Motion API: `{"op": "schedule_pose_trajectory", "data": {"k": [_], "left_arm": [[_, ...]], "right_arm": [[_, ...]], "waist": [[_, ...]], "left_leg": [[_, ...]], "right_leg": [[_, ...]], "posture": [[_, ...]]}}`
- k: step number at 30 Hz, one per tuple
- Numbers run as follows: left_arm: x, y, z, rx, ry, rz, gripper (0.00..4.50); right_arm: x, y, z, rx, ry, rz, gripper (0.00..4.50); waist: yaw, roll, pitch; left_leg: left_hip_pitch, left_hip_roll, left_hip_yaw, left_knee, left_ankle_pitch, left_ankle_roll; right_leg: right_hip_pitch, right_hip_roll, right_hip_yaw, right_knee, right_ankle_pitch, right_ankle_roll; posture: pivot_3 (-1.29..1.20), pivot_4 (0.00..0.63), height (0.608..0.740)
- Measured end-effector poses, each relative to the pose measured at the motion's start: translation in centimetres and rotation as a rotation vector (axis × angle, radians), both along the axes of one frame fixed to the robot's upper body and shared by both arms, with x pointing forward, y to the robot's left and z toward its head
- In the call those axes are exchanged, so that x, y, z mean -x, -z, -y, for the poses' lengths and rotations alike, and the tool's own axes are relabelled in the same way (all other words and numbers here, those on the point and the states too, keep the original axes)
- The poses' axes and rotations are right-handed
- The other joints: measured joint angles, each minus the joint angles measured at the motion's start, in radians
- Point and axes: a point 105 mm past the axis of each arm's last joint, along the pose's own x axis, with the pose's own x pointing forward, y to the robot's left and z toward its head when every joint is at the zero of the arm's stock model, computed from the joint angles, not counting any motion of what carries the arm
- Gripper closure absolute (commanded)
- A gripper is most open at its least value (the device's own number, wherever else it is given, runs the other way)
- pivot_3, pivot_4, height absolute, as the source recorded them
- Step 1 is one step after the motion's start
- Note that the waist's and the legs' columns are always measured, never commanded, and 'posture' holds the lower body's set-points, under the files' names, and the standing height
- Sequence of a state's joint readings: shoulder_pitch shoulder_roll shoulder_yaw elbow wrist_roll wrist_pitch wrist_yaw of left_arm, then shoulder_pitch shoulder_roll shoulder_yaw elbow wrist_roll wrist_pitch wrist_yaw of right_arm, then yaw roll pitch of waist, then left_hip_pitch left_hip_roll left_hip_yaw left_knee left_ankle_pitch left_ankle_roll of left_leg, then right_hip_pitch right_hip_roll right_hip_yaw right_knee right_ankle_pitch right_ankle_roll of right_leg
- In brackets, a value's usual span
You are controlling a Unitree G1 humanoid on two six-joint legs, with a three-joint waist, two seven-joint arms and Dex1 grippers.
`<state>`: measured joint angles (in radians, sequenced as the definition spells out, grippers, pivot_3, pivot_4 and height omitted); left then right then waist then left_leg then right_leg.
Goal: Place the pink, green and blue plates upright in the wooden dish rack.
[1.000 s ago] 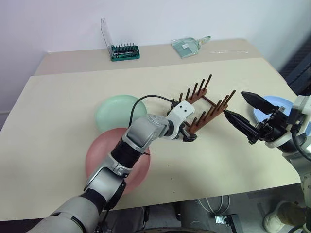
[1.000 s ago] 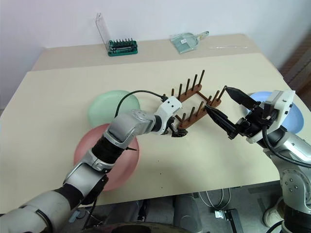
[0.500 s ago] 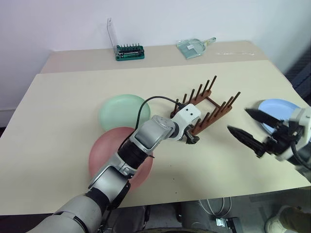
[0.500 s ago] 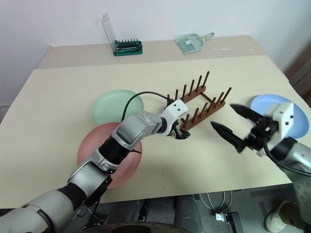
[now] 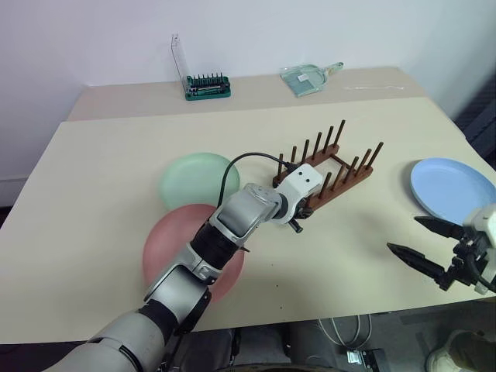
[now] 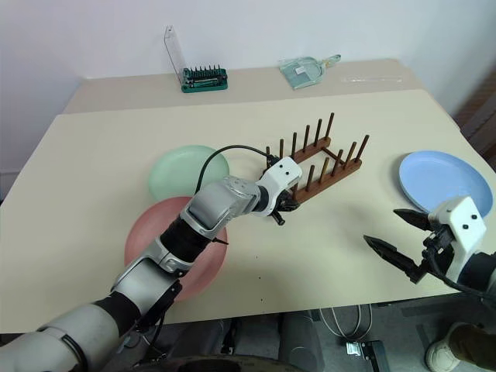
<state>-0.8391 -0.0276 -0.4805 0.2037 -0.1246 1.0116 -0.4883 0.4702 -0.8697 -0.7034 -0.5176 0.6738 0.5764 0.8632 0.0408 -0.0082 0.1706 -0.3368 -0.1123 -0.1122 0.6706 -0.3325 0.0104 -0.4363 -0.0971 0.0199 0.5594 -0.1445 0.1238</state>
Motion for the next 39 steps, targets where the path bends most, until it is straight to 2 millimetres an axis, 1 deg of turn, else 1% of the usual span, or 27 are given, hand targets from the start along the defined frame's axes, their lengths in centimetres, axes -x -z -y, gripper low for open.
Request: {"op": "schedule_pose_trajectory", "data": {"k": [3,5,7,8,10,12,14,16,18,20,22,26,31,37,39], "left_arm": [[-0.2,-0.1,-0.1,0.002,0.01,0.018,3.73],[-0.6,-0.4,-0.3,0.015,0.047,0.077,3.73],[-0.9,-1.2,-0.3,0.054,0.103,0.142,3.73],[-0.9,-1.6,-0.2,0.081,0.123,0.153,3.73],[-0.8,-2.5,-0.2,0.153,0.183,0.154,3.73],[-0.6,-3.1,-0.6,0.206,0.233,0.144,3.73],[-0.8,-3.4,-1.2,0.228,0.262,0.146,3.73],[-1.3,-3.4,-2.1,0.208,0.306,0.16,3.73],[-1.3,-3.4,-3.0,0.188,0.365,0.162,3.73],[-1.0,-3.0,-3.6,0.15,0.435,0.168,3.73],[-0.7,-2.2,-4.2,0.108,0.5,0.166,3.73],[-0.2,-1.0,-3.8,0.056,0.575,0.18,3.73],[-0.4,0.7,-2.9,0.003,0.568,0.159,3.73],[-1.0,1.2,-2.6,-0.049,0.545,0.189,3.73],[-1.0,1.2,-2.4,-0.045,0.544,0.183,3.73]], "right_arm": [[-0.2,-0.2,0.0,0.001,-0.001,0.012,0.0],[-0.6,-0.6,-0.1,-0.004,-0.004,0.038,0.0],[-0.7,-0.8,-0.2,-0.007,-0.007,0.048,0.0],[-0.7,-0.8,-0.2,-0.008,-0.007,0.044,0.0],[-0.6,-0.8,-0.2,-0.012,-0.015,0.039,0.0],[-0.5,-0.9,-0.2,-0.028,-0.02,0.044,0.0],[-0.4,-1.4,-0.2,-0.061,-0.025,0.061,0.0],[-0.2,-2.5,-0.5,-0.129,-0.056,0.105,0.0],[0.2,-3.5,-0.4,-0.159,-0.078,0.142,0.0],[0.6,-3.8,0.0,-0.164,-0.078,0.149,0.0],[0.7,-3.6,0.2,-0.165,-0.073,0.14,0.0],[0.7,-3.6,0.1,-0.164,-0.069,0.146,0.0],[0.8,-3.6,-0.2,-0.161,-0.069,0.149,0.0],[0.8,-3.5,-0.1,-0.159,-0.066,0.144,0.0],[0.8,-3.5,-0.1,-0.158,-0.064,0.145,0.0]], "waist": [[-0.001,0.0,0.0],[-0.001,0.0,0.0],[0.0,0.001,0.0],[0.001,0.002,-0.001],[0.002,0.003,-0.002],[0.001,0.005,-0.003],[0.0,0.005,-0.003],[-0.001,0.005,-0.003],[-0.001,0.006,-0.003],[-0.001,0.006,-0.003],[0.001,0.006,-0.003],[0.001,0.006,-0.003],[0.0,0.006,-0.003],[0.0,0.006,-0.003],[0.0,0.006,-0.003]], "left_leg": [[0.0,0.0,0.0,0.0,0.0,0.0],[0.0,0.0,0.0,0.0,0.0,0.0],[0.0,0.0,0.0,0.0,0.001,-0.001],[0.0,0.0,0.0,0.0,0.002,-0.003],[-0.001,0.0,0.0,0.001,0.003,-0.006],[-0.001,0.0,0.0,0.001,0.003,-0.006],[-0.001,0.0,0.0,0.001,0.0,-0.001],[-0.001,0.0,0.0,0.002,0.0,0.0],[-0.001,0.0,0.0,0.002,0.0,0.0],[-0.001,0.0,0.0,0.003,-0.001,0.001],[-0.002,0.0,0.0,0.006,-0.001,0.002],[-0.003,-0.001,0.0,0.01,-0.003,0.005],[-0.003,-0.001,0.0,0.01,-0.003,0.005],[-0.003,-0.001,0.0,0.01,-0.003,0.005],[-0.003,-0.001,0.0,0.01,-0.003,0.005]], "right_leg": [[0.0,0.0,0.0,0.0,0.0,0.0],[-0.001,0.0,0.0,0.0,0.0,0.0],[-0.004,0.0,0.0,0.0,0.0,-0.001],[-0.006,0.0,0.0,0.0,0.003,-0.004],[-0.007,0.0,0.0,0.0,0.003,-0.004],[-0.007,0.0,0.0,0.0,0.003,-0.004],[-0.007,0.0,0.0,0.0,0.003,-0.004],[-0.007,0.0,0.0,0.0,0.003,-0.004],[-0.006,0.0,0.0,0.0,0.003,-0.004],[-0.006,0.0,0.0,0.0,0.003,-0.004],[-0.006,0.0,0.0,0.001,0.003,-0.004],[-0.005,0.0,0.0,0.0,0.003,-0.003],[-0.005,0.0,0.0,0.0,0.003,-0.002],[-0.005,0.0,0.0,0.0,0.003,-0.002],[-0.005,0.0,0.0,0.0,0.003,-0.002]], "posture": [[0.0,0.15,0.74],[0.0,0.15,0.74],[0.0,0.15,0.74],[0.0,0.15,0.74],[0.0,0.15,0.74],[0.0,0.15,0.74],[0.0,0.15,0.74],[0.0,0.15,0.74],[0.0,0.15,0.74],[0.0,0.15,0.74],[0.0,0.15,0.74],[0.0,0.15,0.74],[0.0,0.15,0.74],[0.0,0.15,0.74],[0.0,0.15,0.74]]}}
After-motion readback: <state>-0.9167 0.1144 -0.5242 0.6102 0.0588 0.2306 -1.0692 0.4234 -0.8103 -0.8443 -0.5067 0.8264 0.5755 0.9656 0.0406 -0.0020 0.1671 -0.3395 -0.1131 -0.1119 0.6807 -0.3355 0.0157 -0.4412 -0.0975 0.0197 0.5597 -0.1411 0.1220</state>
